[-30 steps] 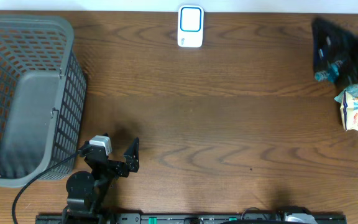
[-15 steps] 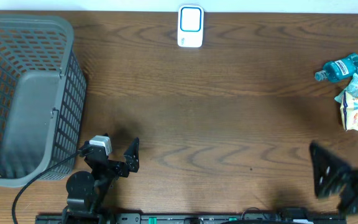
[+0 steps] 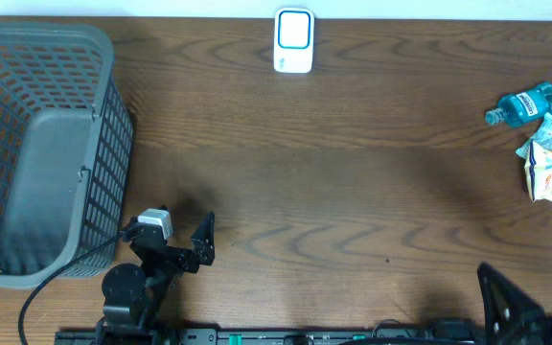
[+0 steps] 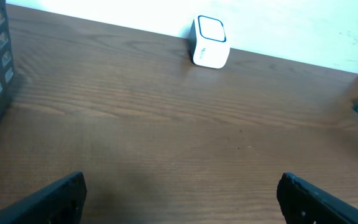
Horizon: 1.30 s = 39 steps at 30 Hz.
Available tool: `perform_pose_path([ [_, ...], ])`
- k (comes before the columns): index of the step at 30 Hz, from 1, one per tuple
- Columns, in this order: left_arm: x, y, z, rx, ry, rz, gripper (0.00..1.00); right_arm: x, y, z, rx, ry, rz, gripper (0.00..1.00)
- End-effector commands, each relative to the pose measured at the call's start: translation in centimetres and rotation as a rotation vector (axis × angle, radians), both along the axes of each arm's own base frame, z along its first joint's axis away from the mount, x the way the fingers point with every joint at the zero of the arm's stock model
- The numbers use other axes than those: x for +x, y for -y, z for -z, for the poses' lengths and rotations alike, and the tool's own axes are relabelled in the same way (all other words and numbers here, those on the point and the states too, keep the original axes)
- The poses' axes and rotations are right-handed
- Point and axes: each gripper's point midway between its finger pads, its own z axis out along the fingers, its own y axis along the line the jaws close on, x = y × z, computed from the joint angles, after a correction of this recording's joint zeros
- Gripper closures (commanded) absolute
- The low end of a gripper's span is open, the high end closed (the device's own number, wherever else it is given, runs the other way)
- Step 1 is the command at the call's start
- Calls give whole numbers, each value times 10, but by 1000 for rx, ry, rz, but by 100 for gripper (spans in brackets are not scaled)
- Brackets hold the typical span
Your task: Scan the item barcode
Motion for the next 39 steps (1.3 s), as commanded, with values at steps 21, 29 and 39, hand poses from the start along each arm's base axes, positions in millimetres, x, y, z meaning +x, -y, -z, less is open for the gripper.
perform_pose_path([
  [21, -2, 1, 11, -2, -33, 9, 2, -126, 28, -1, -43, 387, 182, 1],
  [29, -2, 1, 11, -2, -33, 9, 2, -106, 27, -5, -37, 436, 186, 1],
  [39, -2, 1, 11, -2, -33, 9, 2, -61, 28, 31, -32, 533, 190, 1],
])
